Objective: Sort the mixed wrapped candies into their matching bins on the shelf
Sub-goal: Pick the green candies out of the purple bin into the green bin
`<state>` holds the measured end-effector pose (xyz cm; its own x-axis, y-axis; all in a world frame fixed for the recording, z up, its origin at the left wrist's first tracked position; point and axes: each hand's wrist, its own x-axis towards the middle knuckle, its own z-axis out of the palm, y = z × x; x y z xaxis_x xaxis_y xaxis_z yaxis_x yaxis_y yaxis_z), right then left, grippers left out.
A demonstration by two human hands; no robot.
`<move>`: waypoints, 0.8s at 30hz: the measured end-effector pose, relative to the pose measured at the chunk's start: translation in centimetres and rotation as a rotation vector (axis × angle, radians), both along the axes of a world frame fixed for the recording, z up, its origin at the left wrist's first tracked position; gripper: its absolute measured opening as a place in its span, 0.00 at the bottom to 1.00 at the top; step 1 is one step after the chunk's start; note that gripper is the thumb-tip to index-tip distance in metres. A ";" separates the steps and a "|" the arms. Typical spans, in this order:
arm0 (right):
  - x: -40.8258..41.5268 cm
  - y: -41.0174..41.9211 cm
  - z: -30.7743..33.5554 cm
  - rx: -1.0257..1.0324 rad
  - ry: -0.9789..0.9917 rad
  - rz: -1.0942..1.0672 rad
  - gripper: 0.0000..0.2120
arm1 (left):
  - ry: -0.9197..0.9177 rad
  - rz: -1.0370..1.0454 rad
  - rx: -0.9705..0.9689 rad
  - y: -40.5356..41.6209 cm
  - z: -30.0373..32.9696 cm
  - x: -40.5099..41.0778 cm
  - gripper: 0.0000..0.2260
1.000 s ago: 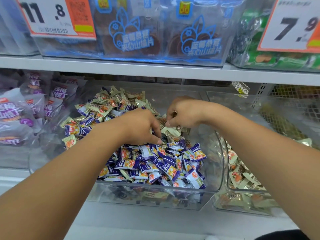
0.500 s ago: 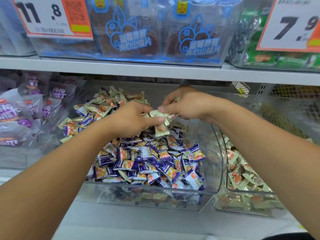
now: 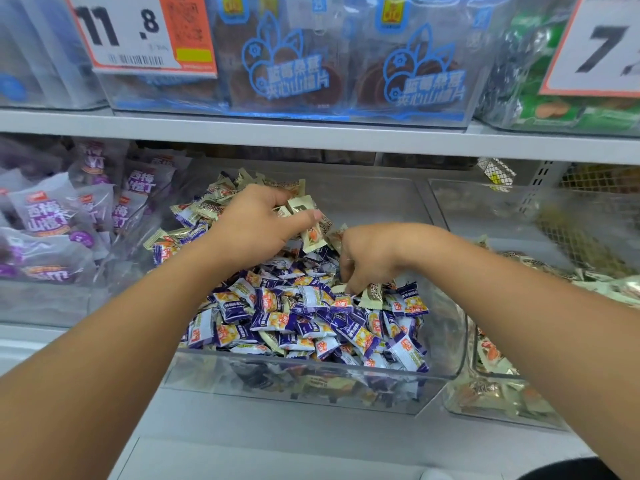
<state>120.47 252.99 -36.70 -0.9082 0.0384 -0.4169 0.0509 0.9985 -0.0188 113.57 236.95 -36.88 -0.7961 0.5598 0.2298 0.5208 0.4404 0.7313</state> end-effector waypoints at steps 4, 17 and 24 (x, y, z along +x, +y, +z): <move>-0.4 0.7 0.0 -0.053 0.169 0.004 0.07 | 0.065 -0.010 -0.036 -0.1 0.0 0.1 0.29; 6.1 4.1 3.3 -0.179 0.702 0.078 0.08 | 0.080 -0.057 0.090 2.8 1.5 1.6 0.16; 13.9 10.6 4.5 -0.887 0.524 -0.465 0.12 | -0.149 -0.315 0.193 7.8 2.6 6.9 0.13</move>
